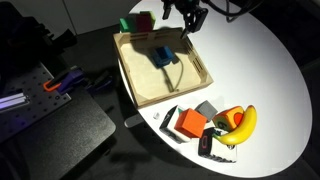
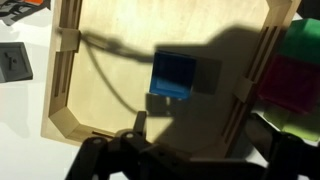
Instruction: Remove the blue block from the box
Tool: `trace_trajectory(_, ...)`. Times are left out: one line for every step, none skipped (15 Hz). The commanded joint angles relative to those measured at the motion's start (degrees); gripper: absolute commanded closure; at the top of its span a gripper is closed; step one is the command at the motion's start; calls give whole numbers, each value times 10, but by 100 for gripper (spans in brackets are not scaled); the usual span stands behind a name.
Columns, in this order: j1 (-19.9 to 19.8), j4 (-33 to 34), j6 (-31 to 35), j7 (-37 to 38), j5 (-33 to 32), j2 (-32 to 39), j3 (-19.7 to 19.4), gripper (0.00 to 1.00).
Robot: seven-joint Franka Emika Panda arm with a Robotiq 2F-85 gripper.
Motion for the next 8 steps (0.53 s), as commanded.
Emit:
trace_trajectory(-4,25,7,29,-12,39,8,0)
trace_trajectory(-4,26,10,34,-13,46,8,0)
trace_trajectory(-4,27,10,36,-13,53,9,0)
trace_trajectory(-3,28,12,40,-15,59,9,0)
trace_trajectory(-3,28,13,43,-16,64,9,0)
trace_trajectory(-2,27,16,49,-21,68,7,0)
trace_trajectory(-1,27,17,54,-24,72,5,0)
trace_trajectory(0,26,18,61,-28,75,4,0)
